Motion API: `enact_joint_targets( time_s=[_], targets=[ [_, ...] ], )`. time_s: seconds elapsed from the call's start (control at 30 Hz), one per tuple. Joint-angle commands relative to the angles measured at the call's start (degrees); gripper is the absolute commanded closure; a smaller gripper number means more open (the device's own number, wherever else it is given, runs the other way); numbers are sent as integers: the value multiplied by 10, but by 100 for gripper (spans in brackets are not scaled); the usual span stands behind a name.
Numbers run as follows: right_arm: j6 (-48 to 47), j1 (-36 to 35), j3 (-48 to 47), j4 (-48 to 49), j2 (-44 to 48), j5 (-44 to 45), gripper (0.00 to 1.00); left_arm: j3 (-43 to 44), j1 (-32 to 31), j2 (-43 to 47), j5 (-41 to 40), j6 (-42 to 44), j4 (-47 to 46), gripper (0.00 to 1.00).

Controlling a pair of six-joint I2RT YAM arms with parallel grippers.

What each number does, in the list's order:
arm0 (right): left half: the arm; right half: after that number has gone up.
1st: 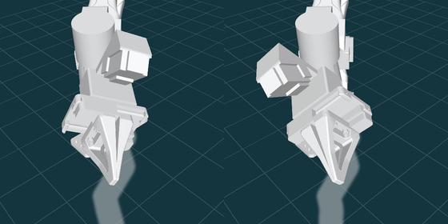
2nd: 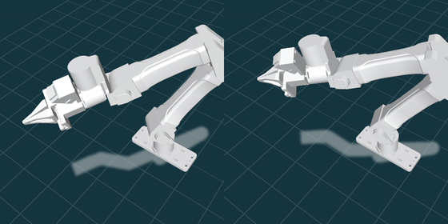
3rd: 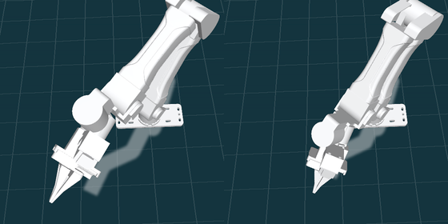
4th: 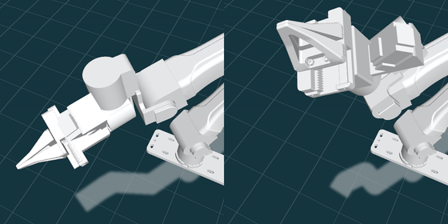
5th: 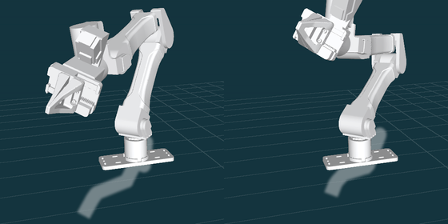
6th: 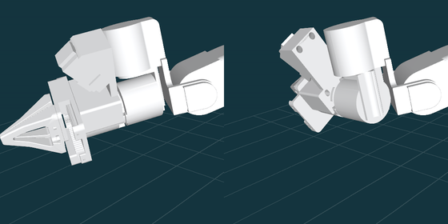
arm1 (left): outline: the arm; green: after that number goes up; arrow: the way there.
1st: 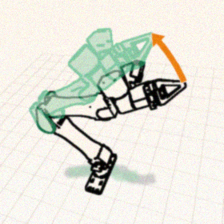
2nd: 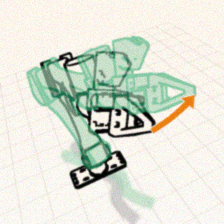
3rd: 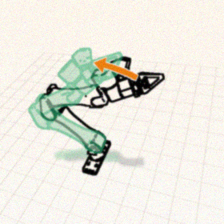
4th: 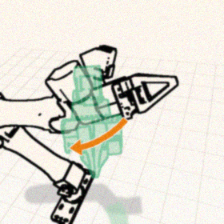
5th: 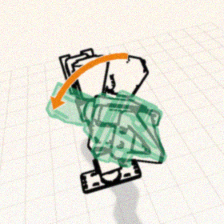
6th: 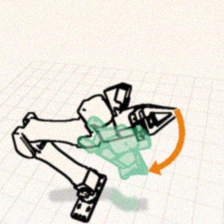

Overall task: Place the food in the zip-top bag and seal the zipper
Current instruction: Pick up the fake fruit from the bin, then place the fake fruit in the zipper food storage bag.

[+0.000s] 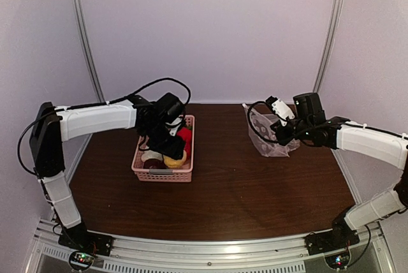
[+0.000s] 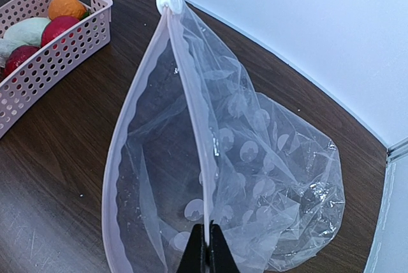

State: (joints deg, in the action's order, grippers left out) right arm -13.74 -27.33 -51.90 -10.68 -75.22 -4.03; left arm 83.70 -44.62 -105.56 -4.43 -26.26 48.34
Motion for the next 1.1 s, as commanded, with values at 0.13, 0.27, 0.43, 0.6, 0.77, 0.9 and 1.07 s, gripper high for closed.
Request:
enact_joint_targets(
  time_s=[0.13, 0.27, 0.43, 0.6, 0.77, 0.9, 1.07],
  targets=[
    [-2, 4, 8, -8, 8, 1, 100, 11, 3, 93, -23, -11, 36, 49],
    [3, 6, 5, -10, 17, 29, 100, -27, 2, 148, 52, -9, -48, 50],
    [0, 7, -22, -47, 16, 25, 100, -73, -19, 216, 124, -14, -186, 50],
    [-12, 7, -80, -102, -15, 20, 100, -129, -45, 243, 163, -34, -336, 50],
    [-3, 7, -124, -136, -26, 3, 100, -156, -67, 223, 174, -70, -447, 51],
    [18, 7, -140, -153, -37, -39, 100, -170, -80, 194, 187, -111, -557, 52],
    [48, 7, -132, -146, -48, -82, 100, -145, -104, 136, 196, -127, -609, 52]
  ],
)
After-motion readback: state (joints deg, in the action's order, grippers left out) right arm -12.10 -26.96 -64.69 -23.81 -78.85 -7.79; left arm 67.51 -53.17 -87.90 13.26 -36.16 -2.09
